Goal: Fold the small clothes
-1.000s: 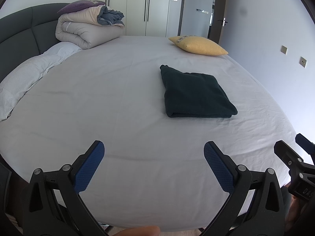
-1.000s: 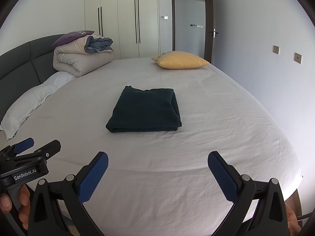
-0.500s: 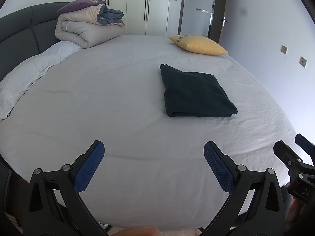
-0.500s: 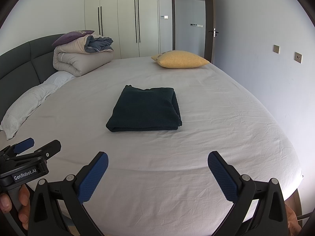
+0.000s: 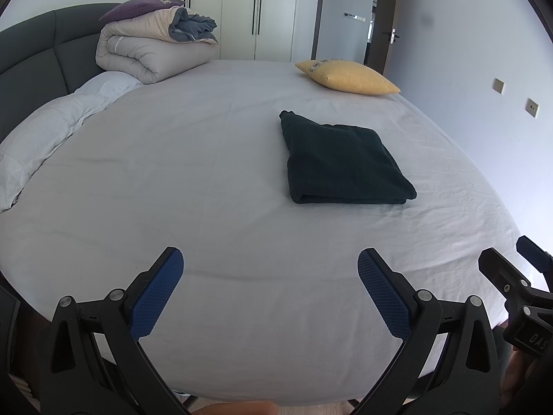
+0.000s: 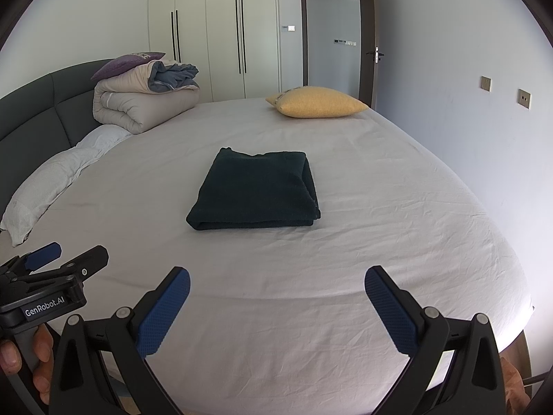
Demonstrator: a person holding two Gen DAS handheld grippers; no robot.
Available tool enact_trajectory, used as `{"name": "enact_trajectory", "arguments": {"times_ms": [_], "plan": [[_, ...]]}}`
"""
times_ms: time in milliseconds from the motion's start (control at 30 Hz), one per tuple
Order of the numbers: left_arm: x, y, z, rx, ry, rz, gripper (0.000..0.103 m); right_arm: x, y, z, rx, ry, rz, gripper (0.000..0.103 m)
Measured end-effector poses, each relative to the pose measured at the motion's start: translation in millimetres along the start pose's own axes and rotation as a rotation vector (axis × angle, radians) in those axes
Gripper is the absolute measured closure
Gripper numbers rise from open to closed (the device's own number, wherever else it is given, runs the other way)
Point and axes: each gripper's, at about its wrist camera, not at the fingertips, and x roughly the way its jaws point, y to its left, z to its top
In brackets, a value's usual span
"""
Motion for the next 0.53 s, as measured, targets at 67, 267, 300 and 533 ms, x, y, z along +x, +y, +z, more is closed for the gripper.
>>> {"name": "enact_trajectory", "arguments": {"times_ms": [67, 267, 300, 533], "plan": [[0.4, -0.6, -0.7, 0.004, 0.002, -0.003, 0.000, 0.0, 0.1, -0.3, 0.000, 0.001, 0.001, 0.000], [0.8, -0.9, -1.5, 0.011, 0.005, -0.006, 0.000, 0.0, -0.3, 0.4, 0.001, 0.001, 0.000, 0.000], [0.8, -0.9, -1.4, 0.013, 0.005, -0.005, 0.000, 0.1, -0.5, 0.7, 0.001, 0.001, 0.000, 0.000], [0.2, -1.6, -1.5, 0.021, -0.002, -0.001, 0.000, -0.7, 1.1, -4.5, 0.007, 0.010, 0.007, 0.000]]}}
